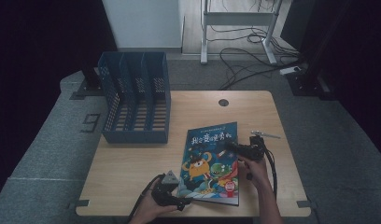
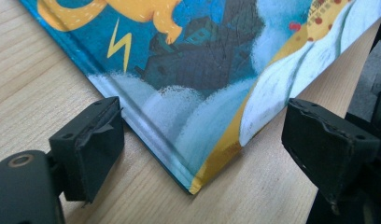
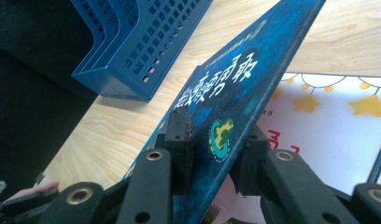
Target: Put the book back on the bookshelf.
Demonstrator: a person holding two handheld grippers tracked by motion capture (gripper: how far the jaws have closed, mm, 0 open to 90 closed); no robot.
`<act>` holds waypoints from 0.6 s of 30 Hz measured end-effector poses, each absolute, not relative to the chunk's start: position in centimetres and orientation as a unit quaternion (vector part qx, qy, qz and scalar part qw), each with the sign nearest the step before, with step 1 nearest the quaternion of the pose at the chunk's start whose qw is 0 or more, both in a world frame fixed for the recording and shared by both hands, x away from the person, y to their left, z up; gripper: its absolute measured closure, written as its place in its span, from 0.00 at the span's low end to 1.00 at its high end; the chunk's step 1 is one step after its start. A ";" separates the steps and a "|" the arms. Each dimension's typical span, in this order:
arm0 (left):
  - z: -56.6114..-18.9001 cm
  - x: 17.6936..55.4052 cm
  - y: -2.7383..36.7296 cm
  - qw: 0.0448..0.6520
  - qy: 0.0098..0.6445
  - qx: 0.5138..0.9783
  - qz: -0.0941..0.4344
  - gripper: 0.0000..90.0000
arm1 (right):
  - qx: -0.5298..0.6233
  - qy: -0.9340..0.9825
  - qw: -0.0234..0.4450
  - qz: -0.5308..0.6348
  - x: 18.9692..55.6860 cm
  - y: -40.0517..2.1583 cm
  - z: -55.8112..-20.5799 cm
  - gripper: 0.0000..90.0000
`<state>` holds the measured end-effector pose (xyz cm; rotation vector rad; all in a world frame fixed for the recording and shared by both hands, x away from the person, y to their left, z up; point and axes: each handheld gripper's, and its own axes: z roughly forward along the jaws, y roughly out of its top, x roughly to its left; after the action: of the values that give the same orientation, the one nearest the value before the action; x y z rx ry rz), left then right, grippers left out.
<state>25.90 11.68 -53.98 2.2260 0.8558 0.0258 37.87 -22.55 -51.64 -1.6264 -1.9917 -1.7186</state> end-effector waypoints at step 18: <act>-53.9 25.9 11.4 0.363 0.345 0.866 0.008 0.10 | -0.484 -0.642 -0.039 -0.593 36.0 -21.7 -49.2 0.82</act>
<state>25.93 11.41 -53.89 2.2281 0.8875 0.0212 36.02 -21.69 -49.19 -1.5604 -2.0696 -1.9096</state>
